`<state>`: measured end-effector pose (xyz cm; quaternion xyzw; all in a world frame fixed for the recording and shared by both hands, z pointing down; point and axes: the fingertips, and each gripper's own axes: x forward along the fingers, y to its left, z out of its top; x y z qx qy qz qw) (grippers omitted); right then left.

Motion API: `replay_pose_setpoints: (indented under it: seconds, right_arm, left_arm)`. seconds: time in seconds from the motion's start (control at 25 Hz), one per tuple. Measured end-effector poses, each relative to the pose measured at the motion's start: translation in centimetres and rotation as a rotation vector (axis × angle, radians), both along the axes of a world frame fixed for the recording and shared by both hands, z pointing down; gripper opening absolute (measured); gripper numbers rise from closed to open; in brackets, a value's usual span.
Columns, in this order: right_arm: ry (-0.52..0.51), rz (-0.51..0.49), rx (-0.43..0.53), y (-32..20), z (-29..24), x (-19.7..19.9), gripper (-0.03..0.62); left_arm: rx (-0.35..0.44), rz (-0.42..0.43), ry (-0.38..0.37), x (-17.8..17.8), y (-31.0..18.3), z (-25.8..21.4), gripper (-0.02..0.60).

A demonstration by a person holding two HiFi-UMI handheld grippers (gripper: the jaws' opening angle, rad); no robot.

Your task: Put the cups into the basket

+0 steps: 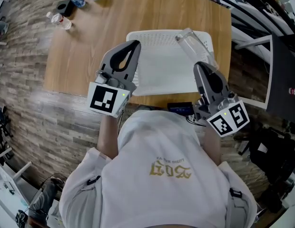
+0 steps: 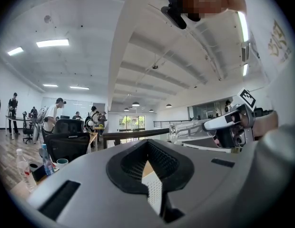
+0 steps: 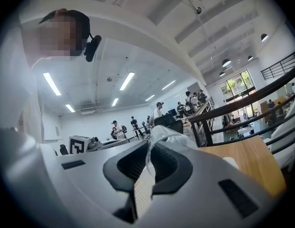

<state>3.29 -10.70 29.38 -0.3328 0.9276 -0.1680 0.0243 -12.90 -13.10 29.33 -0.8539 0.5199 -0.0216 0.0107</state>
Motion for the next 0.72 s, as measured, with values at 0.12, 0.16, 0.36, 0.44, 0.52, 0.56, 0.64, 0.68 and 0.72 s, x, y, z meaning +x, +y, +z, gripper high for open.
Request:
replay_pose_setpoints:
  seconds: [0.12,0.16,0.36,0.44,0.52,0.56,0.64,0.68,0.72]
  right_arm:
    - [0.004,0.001,0.001,-0.4,0.0,-0.2,0.025]
    - [0.004,-0.002,0.002,-0.6,-0.1,-0.2,0.025]
    - [0.032,-0.016,-0.008,-1.4,0.8,-0.2,0.025]
    - [0.052,-0.020,-0.009,-1.6,1.1,-0.3,0.025]
    - [0.062,-0.021,-0.011,-1.9,1.5,-0.4,0.025]
    - [0.068,-0.022,-0.014,-2.0,1.7,-0.4,0.025]
    - [0.093,-0.024,-0.022,-2.0,2.5,-0.5,0.025]
    - [0.114,-0.026,-0.025,-2.1,2.9,-0.6,0.025]
    - [0.137,-0.028,-0.026,-2.2,3.4,-0.7,0.025]
  left_arm:
    - [-0.010,-0.007,-0.007,-0.5,-0.4,0.2,0.008]
    - [-0.009,-0.004,-0.013,-0.5,-0.6,0.3,0.008]
    - [-0.024,0.007,-0.024,0.0,-1.7,0.6,0.008]
    - [-0.042,0.017,-0.017,0.2,-1.9,1.0,0.008]
    - [-0.048,0.027,-0.017,0.4,-2.3,1.5,0.008]
    - [-0.056,0.031,-0.018,0.5,-2.5,1.8,0.008]
    - [-0.080,0.037,-0.021,0.6,-2.7,2.6,0.008]
    - [-0.089,0.040,-0.025,0.6,-2.9,2.9,0.006]
    - [-0.096,0.041,-0.031,0.5,-3.1,3.1,0.008]
